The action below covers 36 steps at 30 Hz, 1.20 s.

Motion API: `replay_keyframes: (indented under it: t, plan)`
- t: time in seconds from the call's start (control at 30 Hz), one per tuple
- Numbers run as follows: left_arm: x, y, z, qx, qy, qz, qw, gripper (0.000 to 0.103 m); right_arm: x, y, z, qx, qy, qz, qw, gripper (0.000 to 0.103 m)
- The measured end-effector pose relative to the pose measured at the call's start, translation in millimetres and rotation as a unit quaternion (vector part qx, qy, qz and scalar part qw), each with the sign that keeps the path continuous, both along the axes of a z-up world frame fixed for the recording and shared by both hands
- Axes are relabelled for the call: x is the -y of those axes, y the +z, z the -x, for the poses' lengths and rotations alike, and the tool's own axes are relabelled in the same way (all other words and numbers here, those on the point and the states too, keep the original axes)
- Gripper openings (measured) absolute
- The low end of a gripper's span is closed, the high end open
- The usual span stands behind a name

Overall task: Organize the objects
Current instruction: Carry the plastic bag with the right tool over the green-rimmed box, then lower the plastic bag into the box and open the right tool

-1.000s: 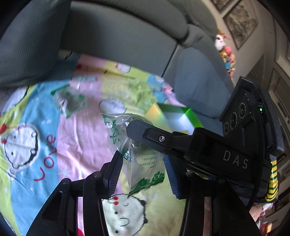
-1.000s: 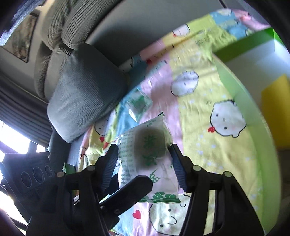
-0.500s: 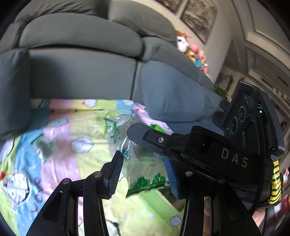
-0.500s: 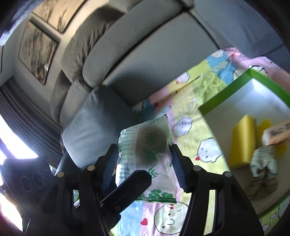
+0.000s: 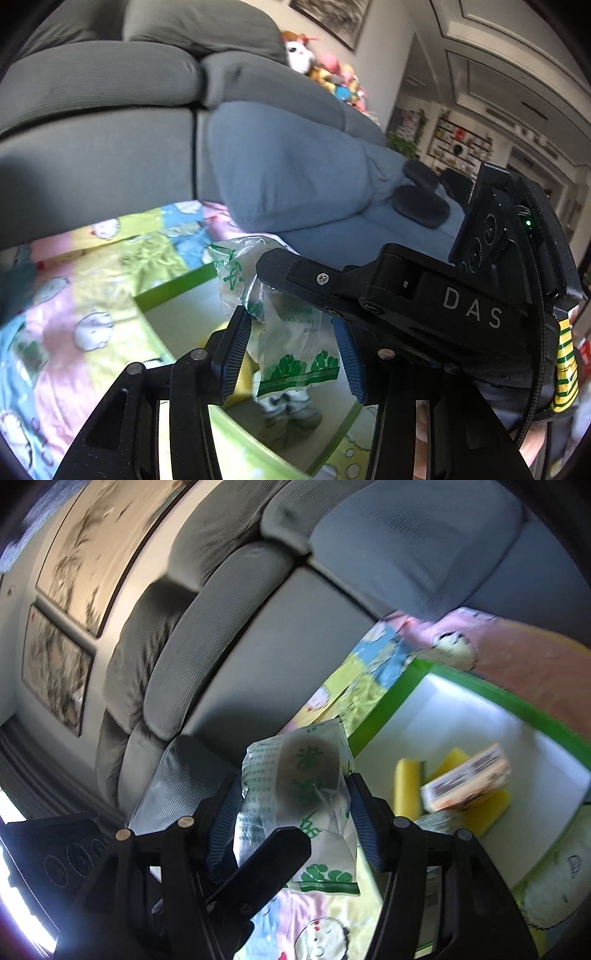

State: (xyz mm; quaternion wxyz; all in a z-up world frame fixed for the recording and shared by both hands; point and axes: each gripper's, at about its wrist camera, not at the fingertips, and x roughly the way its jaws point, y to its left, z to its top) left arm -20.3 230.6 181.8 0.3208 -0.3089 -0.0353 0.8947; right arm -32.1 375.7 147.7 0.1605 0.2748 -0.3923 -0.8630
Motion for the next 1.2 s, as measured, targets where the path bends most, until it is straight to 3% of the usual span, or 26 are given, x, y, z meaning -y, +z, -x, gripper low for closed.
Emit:
replay_keyframes:
  t: [0.43, 0.67, 1.2]
  plan:
    - [-38, -34, 24, 0.053, -0.047, -0.004, 0.9975, 0.048, -47, -35, 13, 0.066, -0.065, 0.025, 0.995, 0.058]
    - [-33, -48, 33, 0.085, -0.045, -0.02, 0.9952, 0.048, -45, -47, 23, 0.101, -0.076, 0.018, 0.992, 0.058]
    - [-20, -60, 42, 0.131, -0.033, -0.045, 0.9898, 0.048, -30, -49, 34, 0.117, -0.079, -0.018, 0.99, 0.059]
